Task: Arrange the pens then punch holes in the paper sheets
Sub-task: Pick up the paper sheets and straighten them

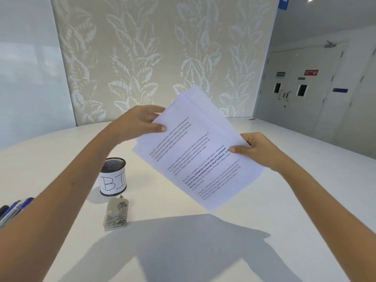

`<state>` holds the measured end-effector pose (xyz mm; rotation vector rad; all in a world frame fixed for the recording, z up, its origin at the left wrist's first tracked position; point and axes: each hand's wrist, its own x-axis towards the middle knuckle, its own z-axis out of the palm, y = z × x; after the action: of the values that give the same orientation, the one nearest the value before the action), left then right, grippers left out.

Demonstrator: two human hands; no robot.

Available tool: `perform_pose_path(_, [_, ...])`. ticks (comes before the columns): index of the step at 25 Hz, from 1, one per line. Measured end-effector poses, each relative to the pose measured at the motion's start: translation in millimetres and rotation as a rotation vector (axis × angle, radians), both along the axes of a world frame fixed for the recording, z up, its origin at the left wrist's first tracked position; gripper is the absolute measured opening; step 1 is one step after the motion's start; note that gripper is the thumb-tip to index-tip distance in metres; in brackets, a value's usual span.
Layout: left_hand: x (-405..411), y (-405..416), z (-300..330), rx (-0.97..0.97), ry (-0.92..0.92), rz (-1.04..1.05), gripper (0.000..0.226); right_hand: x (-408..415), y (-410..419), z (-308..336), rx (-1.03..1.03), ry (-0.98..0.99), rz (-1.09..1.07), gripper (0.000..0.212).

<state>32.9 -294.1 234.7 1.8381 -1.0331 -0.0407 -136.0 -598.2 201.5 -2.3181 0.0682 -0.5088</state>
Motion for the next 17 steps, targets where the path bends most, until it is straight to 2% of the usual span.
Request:
perform_pose_path(1, [-0.2,1.6,-3.3,0.023,0.073,-0.086,0.044,-0.7,1.3,9.3,-0.095,0.012,0.016,0.014])
perform_pose_path(3, [0.2,0.9,-18.9,0.033,0.107,-0.145,0.031,-1.5,1.4,24.2,-0.278,0.041,0.045,0.011])
perform_pose_path(5, [-2.9,-1.9,-35.8,-0.059,0.153,-0.101,0.023,-3.0,-5.0,34.9,-0.413,0.052,0.016,0.014])
perform_pose_path(6, [-3.6,-2.5,-43.7,-0.11,0.174,-0.072,0.019,-4.2,-12.8,37.7,-0.427,0.036,-0.036,0.008])
perform_pose_path(7, [-3.1,-2.3,-51.9,-0.153,0.194,-0.056,0.018,-6.6,-22.4,38.5,-0.376,0.005,-0.097,0.005])
perform_pose_path(9, [-1.9,0.4,-67.7,-0.232,0.253,-0.053,0.023,-14.2,-41.3,31.7,-0.07,-0.066,-0.138,0.014])
perform_pose_path(11, [-1.9,2.6,-82.9,-0.328,0.355,-0.054,0.025,-20.5,-49.1,14.5,0.328,-0.095,-0.029,0.031])
perform_pose_path(13, [-4.5,2.8,-98.1,-0.414,0.452,-0.083,0.02,-20.7,-46.1,-9.2,0.598,-0.074,0.083,0.046])
perform_pose_path(15, [-8.7,-0.6,-110.7,-0.471,0.512,-0.091,0.019,-18.8,-35.8,-30.7,0.679,-0.038,0.123,0.044])
perform_pose_path(17, [-13.6,-5.2,-119.6,-0.499,0.527,-0.03,0.016,-15.4,-23.6,-47.2,0.704,-0.045,0.066,0.037])
